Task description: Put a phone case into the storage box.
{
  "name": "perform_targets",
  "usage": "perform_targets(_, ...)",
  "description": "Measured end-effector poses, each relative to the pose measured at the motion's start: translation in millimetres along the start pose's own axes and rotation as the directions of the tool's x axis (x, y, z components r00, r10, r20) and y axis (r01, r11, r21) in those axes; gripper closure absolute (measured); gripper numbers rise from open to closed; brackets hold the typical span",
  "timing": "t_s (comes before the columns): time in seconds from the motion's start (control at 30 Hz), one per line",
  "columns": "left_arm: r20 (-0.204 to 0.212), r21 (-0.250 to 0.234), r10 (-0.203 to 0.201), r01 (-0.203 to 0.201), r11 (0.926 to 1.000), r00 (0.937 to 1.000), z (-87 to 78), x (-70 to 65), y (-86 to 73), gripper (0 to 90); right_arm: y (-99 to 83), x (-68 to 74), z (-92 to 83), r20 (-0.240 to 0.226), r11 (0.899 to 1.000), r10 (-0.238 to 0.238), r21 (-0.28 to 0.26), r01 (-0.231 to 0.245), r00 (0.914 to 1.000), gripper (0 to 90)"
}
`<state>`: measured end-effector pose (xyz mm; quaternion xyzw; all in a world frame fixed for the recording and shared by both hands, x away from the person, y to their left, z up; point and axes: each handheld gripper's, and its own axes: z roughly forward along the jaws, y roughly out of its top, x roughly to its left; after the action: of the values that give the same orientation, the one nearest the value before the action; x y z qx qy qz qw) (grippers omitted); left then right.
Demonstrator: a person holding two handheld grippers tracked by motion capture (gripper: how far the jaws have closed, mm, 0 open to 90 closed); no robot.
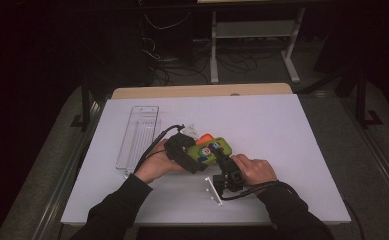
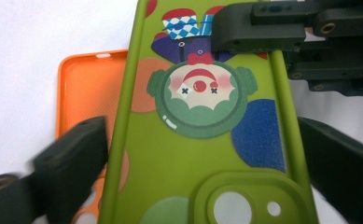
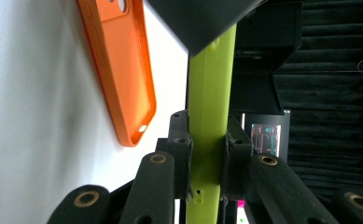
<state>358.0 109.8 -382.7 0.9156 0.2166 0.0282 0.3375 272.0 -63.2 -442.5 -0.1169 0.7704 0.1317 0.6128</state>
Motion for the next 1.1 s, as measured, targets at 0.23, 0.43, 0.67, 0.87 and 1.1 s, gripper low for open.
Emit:
perform_targets(0.23,0.01,-0.016,0.011,-0.011,0.9998,0.9999,-12.0,2.6,-3.4,0.0,-3.1,0.8,2.4,-0.015,1.0,0.021,0.017,-0.021,0.9997,75.8)
perform_targets(0.43,0.017,-0.044,0.012,-0.011,0.999,0.9998,-18.6,4.6,-5.7,0.0,-9.2,0.8,6.6,-0.02,0.997,0.068,0.04,-0.067,0.9975,75.8)
perform_targets(0.67,0.008,-0.054,0.002,-0.001,0.9985,1.0,-24.7,10.2,-8.5,0.0,-18.1,-3.6,8.5,-0.071,0.982,0.178,0.084,-0.172,0.9816,75.8)
perform_targets(0.87,-0.011,-0.056,0.001,-0.002,0.9984,0.9999,-30.2,15.7,-10.4,0.0,-27.8,-12.9,11.0,-0.108,0.95,0.307,0.093,-0.297,0.9457,75.8)
perform_targets(1.1,-0.028,-0.065,-0.012,0.01,0.9978,0.9995,-33.5,18.6,-11.6,0.0,-38.9,-25.5,12.6,-0.164,0.809,0.587,0.138,-0.571,0.7929,75.8)
